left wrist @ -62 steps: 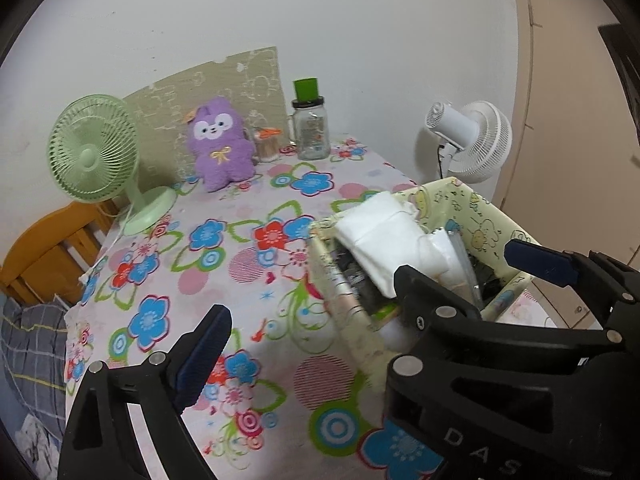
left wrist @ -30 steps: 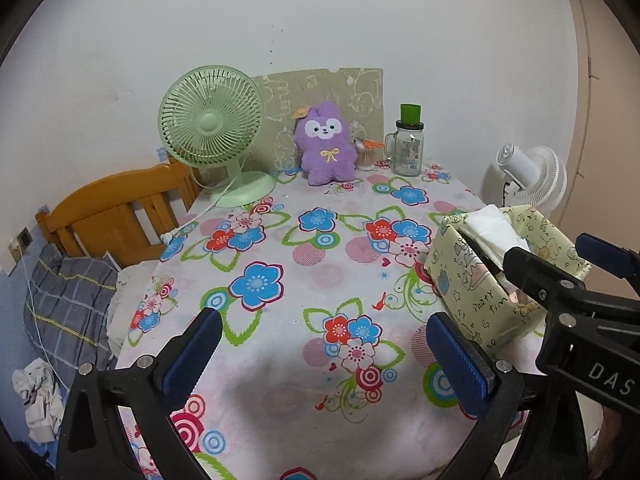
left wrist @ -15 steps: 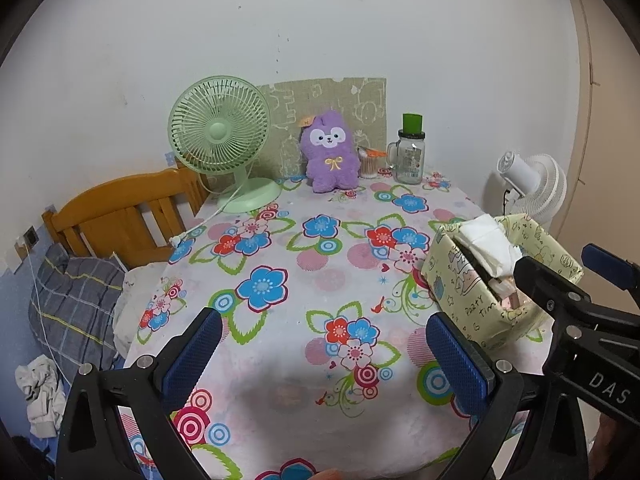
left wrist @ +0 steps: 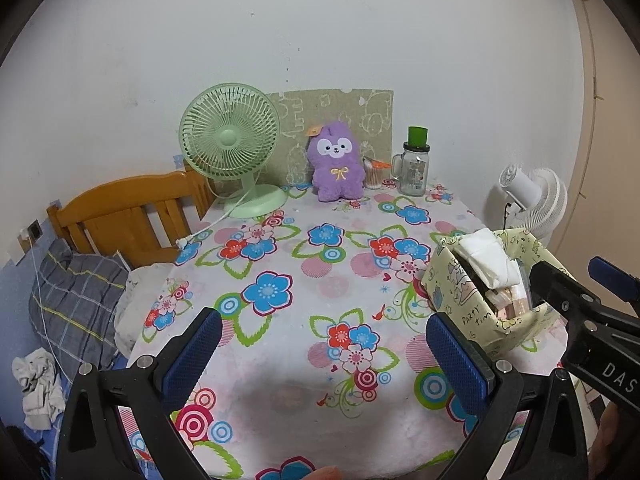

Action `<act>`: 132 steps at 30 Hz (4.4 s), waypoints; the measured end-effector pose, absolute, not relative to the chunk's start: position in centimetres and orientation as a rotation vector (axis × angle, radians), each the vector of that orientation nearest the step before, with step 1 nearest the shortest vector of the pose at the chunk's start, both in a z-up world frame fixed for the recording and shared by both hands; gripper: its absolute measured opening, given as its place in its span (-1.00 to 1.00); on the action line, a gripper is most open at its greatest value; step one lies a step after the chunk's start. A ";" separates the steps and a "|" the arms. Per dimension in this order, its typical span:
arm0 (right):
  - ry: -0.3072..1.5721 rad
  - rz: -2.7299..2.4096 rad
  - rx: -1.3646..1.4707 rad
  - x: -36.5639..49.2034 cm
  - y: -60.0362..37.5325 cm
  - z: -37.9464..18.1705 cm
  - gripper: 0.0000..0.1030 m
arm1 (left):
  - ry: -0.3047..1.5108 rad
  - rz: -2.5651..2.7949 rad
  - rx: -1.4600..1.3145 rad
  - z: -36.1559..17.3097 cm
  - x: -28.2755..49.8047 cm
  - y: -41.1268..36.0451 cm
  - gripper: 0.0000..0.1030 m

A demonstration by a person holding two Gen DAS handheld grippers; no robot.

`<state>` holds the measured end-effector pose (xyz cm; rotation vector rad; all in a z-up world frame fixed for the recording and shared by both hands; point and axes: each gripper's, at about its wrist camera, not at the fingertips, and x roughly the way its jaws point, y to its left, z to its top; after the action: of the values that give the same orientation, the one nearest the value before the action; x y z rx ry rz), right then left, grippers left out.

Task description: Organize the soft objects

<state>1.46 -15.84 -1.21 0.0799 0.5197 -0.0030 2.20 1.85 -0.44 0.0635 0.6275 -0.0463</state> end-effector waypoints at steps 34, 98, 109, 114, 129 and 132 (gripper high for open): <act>0.455 0.017 0.083 -0.1 -15.9 -0.6 0.80 | 0.586 -0.049 0.034 0.8 1.1 2.4 0.99; 0.453 0.003 0.073 -0.1 -15.9 -0.7 0.80 | 0.566 -0.042 0.034 0.7 0.9 2.0 0.99; 0.453 0.005 0.073 0.1 -15.7 -0.7 0.80 | 0.568 -0.037 0.032 0.5 1.2 2.2 0.99; 0.453 0.004 0.074 0.1 -15.7 -0.7 0.80 | 0.568 -0.035 0.032 0.5 1.2 2.3 0.99; 0.447 0.001 0.070 0.1 -15.7 -0.8 0.80 | 0.564 -0.039 0.029 0.5 1.2 2.3 0.99; 0.446 0.001 0.068 0.0 -15.6 -0.8 0.80 | 0.561 -0.034 0.031 0.5 1.1 2.4 0.99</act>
<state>0.02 -15.64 -0.79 0.0684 0.4460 0.0011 1.12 2.37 0.51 0.0312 0.5608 -0.0344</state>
